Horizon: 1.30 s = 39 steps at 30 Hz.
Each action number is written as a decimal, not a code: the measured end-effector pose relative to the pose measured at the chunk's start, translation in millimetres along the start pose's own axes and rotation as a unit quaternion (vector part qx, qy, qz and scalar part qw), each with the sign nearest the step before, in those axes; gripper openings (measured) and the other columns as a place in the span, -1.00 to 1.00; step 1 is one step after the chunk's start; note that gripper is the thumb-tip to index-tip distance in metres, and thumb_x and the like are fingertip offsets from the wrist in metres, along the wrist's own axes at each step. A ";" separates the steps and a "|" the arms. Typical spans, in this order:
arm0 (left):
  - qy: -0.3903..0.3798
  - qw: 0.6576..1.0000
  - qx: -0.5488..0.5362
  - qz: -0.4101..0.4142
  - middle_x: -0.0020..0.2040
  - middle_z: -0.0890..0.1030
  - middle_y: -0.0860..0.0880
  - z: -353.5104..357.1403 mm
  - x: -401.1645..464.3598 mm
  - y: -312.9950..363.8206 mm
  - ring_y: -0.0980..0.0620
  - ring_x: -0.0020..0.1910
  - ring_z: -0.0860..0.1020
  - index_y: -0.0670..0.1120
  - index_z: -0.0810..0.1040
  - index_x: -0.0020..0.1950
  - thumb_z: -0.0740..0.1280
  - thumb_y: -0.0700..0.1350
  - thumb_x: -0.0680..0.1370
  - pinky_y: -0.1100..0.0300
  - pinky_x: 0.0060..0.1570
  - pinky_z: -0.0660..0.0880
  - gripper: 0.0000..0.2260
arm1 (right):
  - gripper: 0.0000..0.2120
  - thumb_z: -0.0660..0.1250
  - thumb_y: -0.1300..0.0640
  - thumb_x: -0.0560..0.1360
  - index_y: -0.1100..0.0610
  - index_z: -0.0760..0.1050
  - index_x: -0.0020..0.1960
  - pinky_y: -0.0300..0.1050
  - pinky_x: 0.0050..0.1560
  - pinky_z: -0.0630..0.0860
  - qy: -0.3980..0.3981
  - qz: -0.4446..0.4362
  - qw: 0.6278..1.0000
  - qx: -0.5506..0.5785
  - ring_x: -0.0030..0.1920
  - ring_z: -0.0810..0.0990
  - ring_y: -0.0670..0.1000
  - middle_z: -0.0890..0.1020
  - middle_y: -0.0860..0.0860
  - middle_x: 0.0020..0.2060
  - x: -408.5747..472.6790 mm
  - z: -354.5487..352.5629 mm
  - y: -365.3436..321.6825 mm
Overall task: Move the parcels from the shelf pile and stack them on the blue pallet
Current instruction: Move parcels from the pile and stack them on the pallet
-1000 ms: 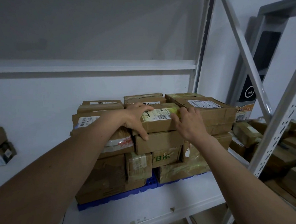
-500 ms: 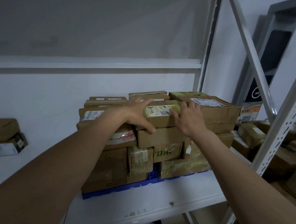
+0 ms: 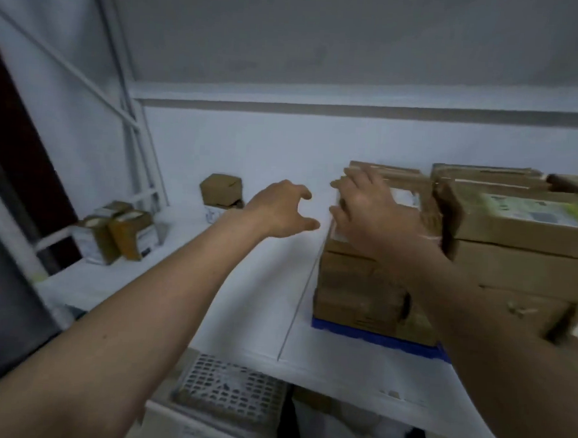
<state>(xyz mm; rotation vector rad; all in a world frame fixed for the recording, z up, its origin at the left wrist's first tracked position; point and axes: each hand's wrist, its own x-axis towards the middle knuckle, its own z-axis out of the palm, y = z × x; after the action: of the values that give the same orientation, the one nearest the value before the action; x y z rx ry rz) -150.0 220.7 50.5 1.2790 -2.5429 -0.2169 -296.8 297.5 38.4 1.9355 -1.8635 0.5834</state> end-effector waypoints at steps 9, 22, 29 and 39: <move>-0.139 0.983 0.036 -0.112 0.49 0.27 -0.03 17.6 -52.6 -146.1 -0.03 0.43 0.27 0.00 0.28 0.48 0.34 0.22 0.48 0.12 0.31 0.26 -0.36 | -0.49 0.24 -0.02 0.56 0.11 0.26 0.45 -0.06 0.46 0.01 -0.122 -0.023 0.990 0.061 0.50 0.06 0.13 0.25 0.08 0.47 39.4 84.7 -112.7; -0.190 0.963 -0.001 -0.190 0.50 0.24 -0.01 4.0 -109.4 -362.6 -0.03 0.45 0.26 0.01 0.26 0.49 0.35 0.20 0.48 0.09 0.36 0.24 -0.36 | -0.44 0.25 -0.04 0.56 0.10 0.19 0.48 0.01 0.48 0.03 -0.236 -0.034 0.962 0.134 0.51 0.02 0.14 0.17 0.10 0.50 104.1 194.6 -300.3; -0.202 0.957 -0.036 -0.206 0.45 0.31 -0.03 16.8 -112.1 -430.8 -0.05 0.39 0.32 -0.02 0.26 0.48 0.38 0.15 0.48 0.13 0.29 0.29 -0.36 | -0.37 0.28 -0.05 0.54 0.12 0.15 0.50 0.07 0.49 0.09 -0.297 -0.014 0.945 0.135 0.51 0.04 0.17 0.16 0.12 0.50 121.3 246.8 -343.7; -0.097 0.981 0.064 -0.154 0.42 0.32 -0.06 18.9 -60.9 -490.8 -0.07 0.41 0.27 -0.07 0.27 0.43 0.48 0.06 0.41 0.07 0.36 0.23 -0.31 | -0.21 0.36 -0.06 0.48 0.23 0.04 0.51 0.05 0.45 0.15 -0.367 0.027 0.915 0.168 0.48 0.10 0.19 0.17 0.14 0.49 175.2 338.2 -355.9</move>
<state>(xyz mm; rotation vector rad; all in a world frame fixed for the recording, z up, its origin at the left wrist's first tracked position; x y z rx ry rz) 251.6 -22.5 -106.0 1.7818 -2.5380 -0.2568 73.5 -19.4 -146.4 2.5883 -2.3749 0.1927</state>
